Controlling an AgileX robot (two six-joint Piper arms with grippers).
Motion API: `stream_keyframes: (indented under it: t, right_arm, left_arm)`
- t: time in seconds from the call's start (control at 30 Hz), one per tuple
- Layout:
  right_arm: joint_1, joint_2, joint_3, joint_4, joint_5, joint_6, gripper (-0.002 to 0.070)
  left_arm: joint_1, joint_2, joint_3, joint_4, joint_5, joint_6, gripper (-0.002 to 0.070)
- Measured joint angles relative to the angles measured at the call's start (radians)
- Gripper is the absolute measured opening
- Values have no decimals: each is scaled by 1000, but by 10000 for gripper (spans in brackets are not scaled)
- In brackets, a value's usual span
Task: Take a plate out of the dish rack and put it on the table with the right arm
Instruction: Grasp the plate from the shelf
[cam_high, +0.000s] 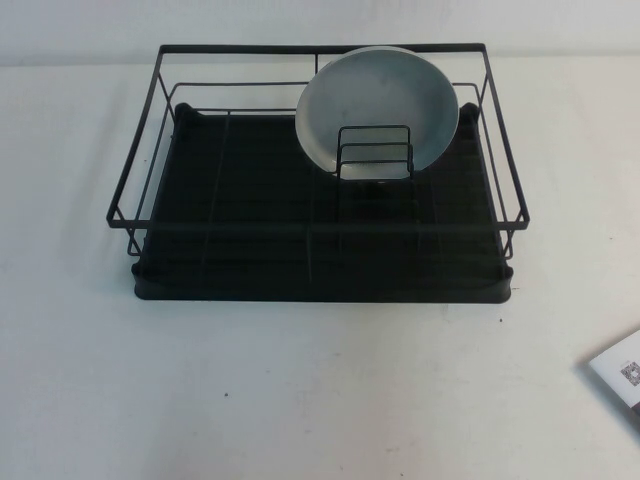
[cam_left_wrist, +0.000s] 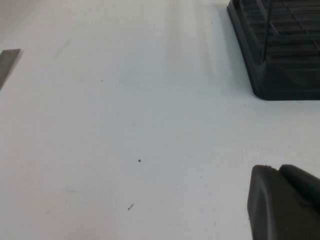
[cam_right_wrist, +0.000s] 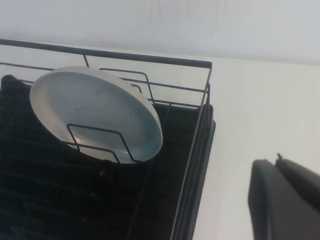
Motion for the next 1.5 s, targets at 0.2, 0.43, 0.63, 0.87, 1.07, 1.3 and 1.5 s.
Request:
stream_keyframes:
  t: [0.2,0.43,0.63,0.87,1.07,1.3,1.5]
  right_arm:
    - [0,211,-245,57,100,-102,-18]
    - [0,428,-489,193,221,-229,-18]
    - [19,593,-667,238,325,-356,-5]
    - [106,732,-846,239,430,-483,195]
    - [137,814,-930,217,445,-610,377]
    - [139,862,-937,198,424,-676,403]
    - [139,895,-937,196,383,-686,404]
  left_arm:
    - [0,0,0,0,0,0,-6]
    - [0,0,0,0,0,0,-6]
    - [0,0,0,0,0,0,-6]
    - [0,0,0,0,0,0,-6]
    - [0,0,0,0,0,0,-6]
    - [0,0,0,0,0,0,-6]
    - [0,0,0,0,0,0,-6]
